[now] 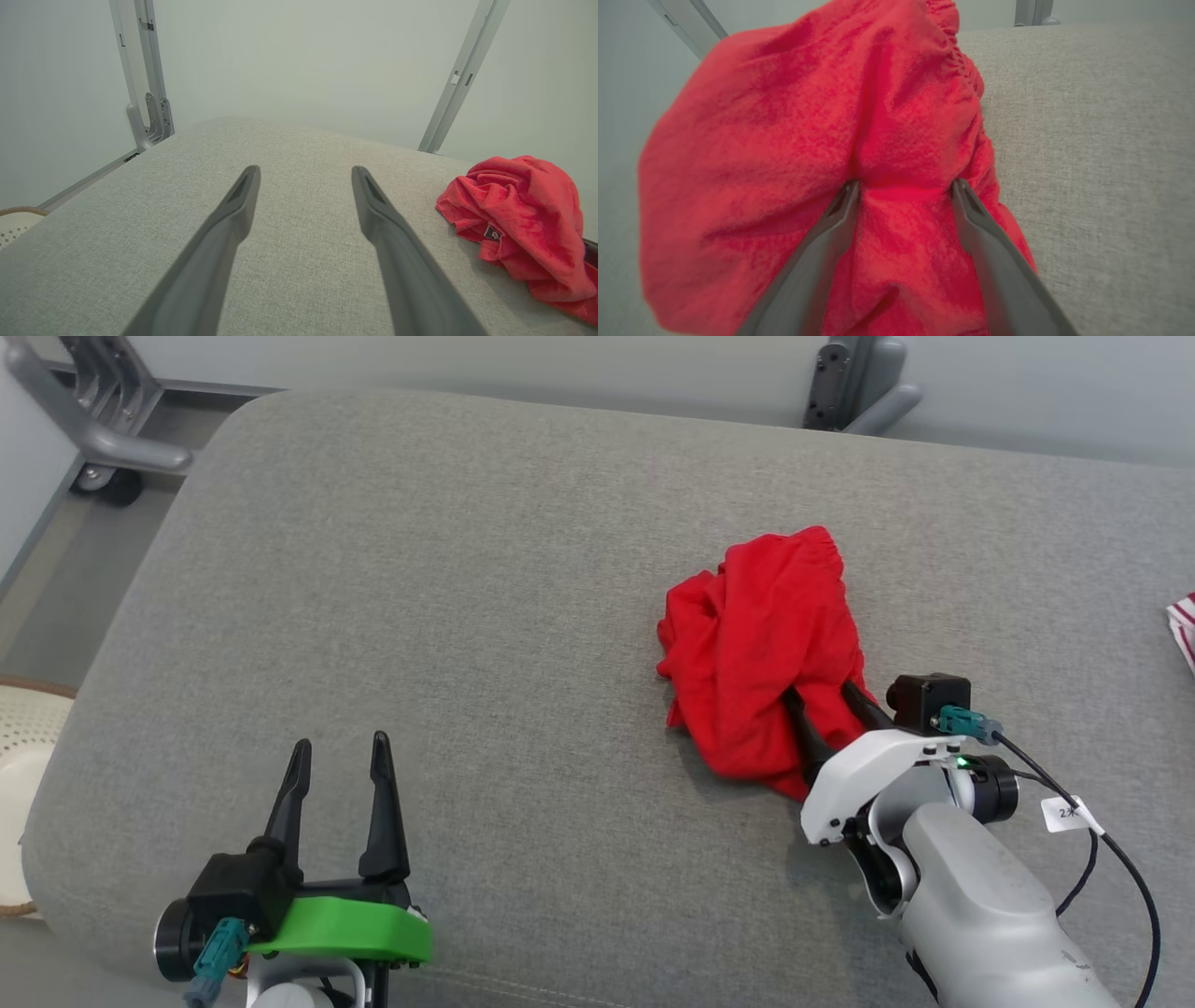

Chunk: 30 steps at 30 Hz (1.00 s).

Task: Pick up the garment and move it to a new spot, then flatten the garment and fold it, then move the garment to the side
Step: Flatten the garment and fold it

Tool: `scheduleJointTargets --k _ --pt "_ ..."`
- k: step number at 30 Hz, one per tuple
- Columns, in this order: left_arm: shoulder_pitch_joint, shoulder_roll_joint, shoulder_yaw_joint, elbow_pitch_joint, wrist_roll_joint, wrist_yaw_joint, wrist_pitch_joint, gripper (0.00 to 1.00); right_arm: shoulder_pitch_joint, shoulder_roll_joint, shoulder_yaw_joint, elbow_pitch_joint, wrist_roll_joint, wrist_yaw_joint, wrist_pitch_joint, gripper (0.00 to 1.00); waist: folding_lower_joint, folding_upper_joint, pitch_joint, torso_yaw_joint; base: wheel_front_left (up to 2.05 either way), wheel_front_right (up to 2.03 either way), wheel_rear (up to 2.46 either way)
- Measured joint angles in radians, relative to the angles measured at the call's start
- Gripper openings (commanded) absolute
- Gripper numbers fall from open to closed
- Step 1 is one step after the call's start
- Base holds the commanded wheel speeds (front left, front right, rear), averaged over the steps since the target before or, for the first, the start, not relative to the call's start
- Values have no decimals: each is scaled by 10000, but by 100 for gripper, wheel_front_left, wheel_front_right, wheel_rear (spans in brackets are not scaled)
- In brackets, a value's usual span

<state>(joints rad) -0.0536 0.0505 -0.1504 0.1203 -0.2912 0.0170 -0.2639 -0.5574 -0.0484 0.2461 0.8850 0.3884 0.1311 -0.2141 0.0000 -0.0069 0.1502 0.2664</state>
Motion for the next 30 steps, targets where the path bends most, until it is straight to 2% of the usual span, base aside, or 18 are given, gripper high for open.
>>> scheduleJointTargets --k 1,2,3,9,14,19,30 --pt "1 0 6 -10 -2 8 0 100 -104 0 54 174 71 0 -52 35 0 0 27 101 0 0 0" --pt "4 0 15 -19 -2 15 0 100 -202 2 98 334 142 0 -105 22 0 0 52 189 0 0 0" --pt "8 0 27 -29 -2 23 0 100 -307 4 104 491 150 0 -176 0 0 0 76 265 0 0 0" --pt "23 0 153 -73 -4 82 0 100 -896 -52 -161 548 -113 0 -443 0 0 0 159 258 0 0 0" --pt "23 0 104 -111 -44 96 0 100 -1126 -380 -957 -809 -696 0 -476 0 0 0 147 -36 0 0 0" --pt "21 0 6 -109 -44 107 0 100 -1208 -727 -1580 -1645 -1570 0 -474 0 0 0 120 -261 0 0 0" --pt "78 0 -12 -50 -25 96 0 100 -1642 -1043 -2476 -3429 -2941 0 -477 0 0 0 -123 -245 0 0 0"
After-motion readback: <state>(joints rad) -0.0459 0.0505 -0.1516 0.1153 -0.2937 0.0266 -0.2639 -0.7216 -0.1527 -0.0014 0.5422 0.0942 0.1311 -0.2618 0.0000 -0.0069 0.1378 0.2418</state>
